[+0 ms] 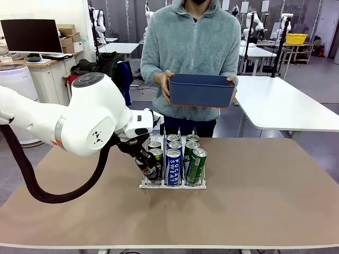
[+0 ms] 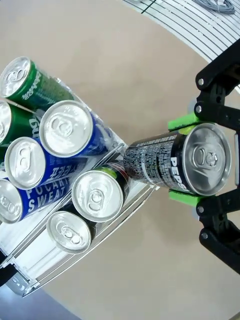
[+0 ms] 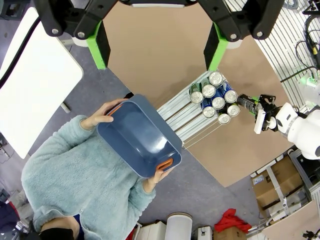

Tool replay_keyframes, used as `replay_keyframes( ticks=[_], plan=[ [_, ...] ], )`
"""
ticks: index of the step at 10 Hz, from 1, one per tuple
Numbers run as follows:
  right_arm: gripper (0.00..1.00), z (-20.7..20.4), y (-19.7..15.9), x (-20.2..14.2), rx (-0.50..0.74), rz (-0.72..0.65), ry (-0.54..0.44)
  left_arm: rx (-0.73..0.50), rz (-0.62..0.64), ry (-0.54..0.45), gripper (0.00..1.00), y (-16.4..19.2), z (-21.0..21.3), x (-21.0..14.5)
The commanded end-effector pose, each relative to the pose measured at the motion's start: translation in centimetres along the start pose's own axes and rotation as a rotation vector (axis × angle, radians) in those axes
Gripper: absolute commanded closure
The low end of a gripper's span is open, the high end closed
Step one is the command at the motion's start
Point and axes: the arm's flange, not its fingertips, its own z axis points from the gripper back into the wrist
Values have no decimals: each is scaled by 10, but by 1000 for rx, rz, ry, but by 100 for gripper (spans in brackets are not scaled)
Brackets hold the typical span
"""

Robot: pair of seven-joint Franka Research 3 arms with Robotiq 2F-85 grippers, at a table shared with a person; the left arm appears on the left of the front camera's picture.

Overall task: Fill the beverage cans into the dispenser.
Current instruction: Place the picked Pepsi coke in the line of the Automatic Can Dispenser with the same cans.

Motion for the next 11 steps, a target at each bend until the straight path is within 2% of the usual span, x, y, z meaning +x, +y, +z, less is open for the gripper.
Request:
replay_keyframes(
  ticks=[1,4,7,11],
  plan=[
    [0,0,1,-1,6,11,3,-3,0,-63,42,25,-3,19],
    [0,0,1,-1,6,11,3,-6,-6,-63,42,38,-12,33],
    [0,0,1,-1,6,11,3,-82,-9,62,42,41,-30,40],
    [0,0,1,-1,6,11,3,-133,2,153,42,38,-46,44]
  ],
)
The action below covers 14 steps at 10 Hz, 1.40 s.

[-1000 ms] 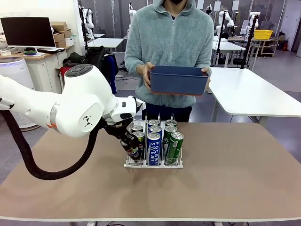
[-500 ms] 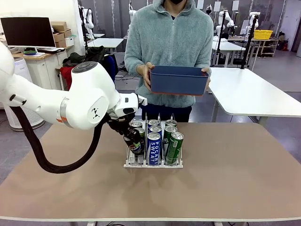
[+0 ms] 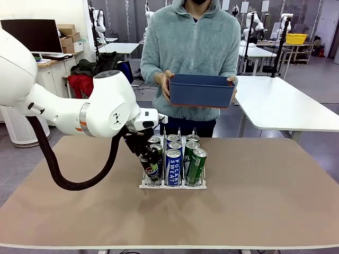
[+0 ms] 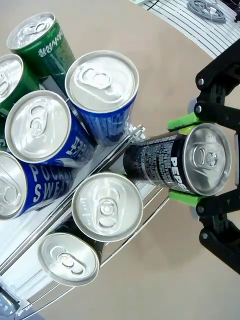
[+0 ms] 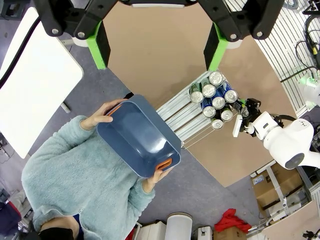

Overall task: Fill the beverage cans into the dispenser.
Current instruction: Place the picked Pepsi coke in the line of the Automatic Can Dispenser with the same cans.

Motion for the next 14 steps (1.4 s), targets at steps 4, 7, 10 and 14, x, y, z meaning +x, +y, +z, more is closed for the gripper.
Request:
replay_keyframes(
  ticks=[4,7,10,14],
  plan=[
    [0,0,1,-1,6,11,3,-51,-30,61,42,0,-12,9],
    [0,0,1,-1,6,11,3,-73,-29,87,42,1,-21,13],
    [0,0,1,-1,6,11,3,-77,-21,74,4,-1,-16,14],
    [0,0,1,-1,6,11,3,-16,-7,19,0,-12,10,11]
  ],
)
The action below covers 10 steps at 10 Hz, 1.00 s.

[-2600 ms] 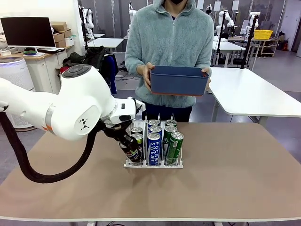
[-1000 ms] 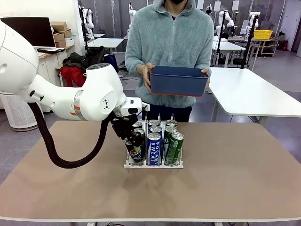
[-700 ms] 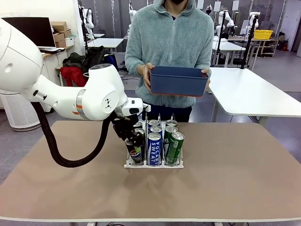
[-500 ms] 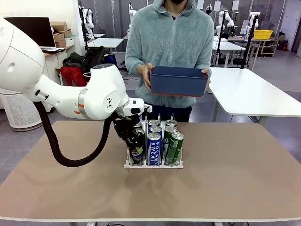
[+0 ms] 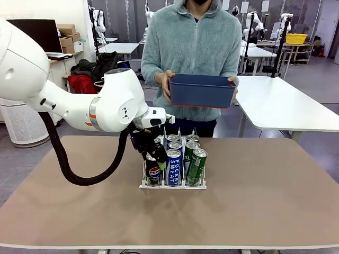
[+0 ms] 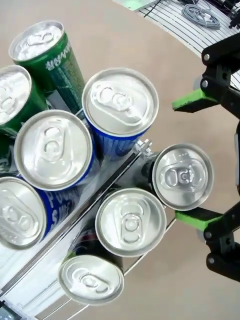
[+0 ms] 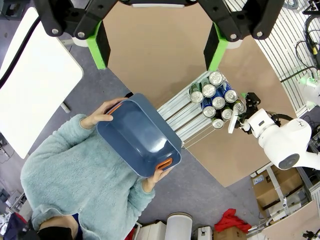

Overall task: Fill the beverage cans into the dispenser.
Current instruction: Place the picked Pepsi coke in the line of the Automatic Can Dispenser with the same cans.

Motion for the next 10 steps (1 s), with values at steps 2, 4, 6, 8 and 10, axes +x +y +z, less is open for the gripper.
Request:
replay_keyframes(
  ticks=[2,4,6,8,10],
  plan=[
    [0,0,1,-1,6,11,3,68,24,-39,0,-8,21,-13],
    [0,0,1,-1,6,11,3,133,26,-59,0,-17,35,-16],
    [0,0,1,-1,6,11,3,188,35,-117,0,-27,53,-18],
    [0,0,1,-1,6,11,3,137,25,-89,0,-20,51,-11],
    [0,0,1,-1,6,11,3,137,25,-89,0,-20,51,-11]
  ],
)
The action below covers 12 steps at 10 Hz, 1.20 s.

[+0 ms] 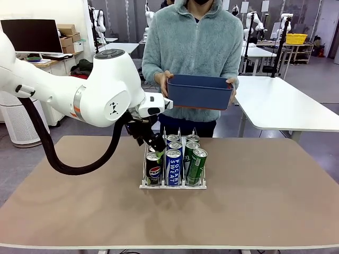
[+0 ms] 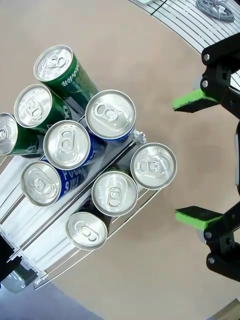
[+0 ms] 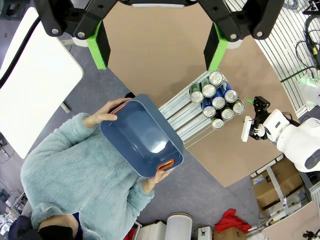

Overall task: Fill the beverage cans into the dispenser.
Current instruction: Place the picked Pepsi coke in the line of the Automatic Can Dispenser with the same cans.

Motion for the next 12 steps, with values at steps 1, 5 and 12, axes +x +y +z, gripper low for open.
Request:
replay_keyframes(
  ticks=[1,5,12],
  plan=[
    [0,0,1,-1,6,11,3,-13,8,4,0,4,-4,0],
    [0,0,1,-1,6,11,3,-13,8,4,0,4,-4,0],
    [0,0,1,-1,6,11,3,-13,8,4,0,4,-4,0]
  ],
)
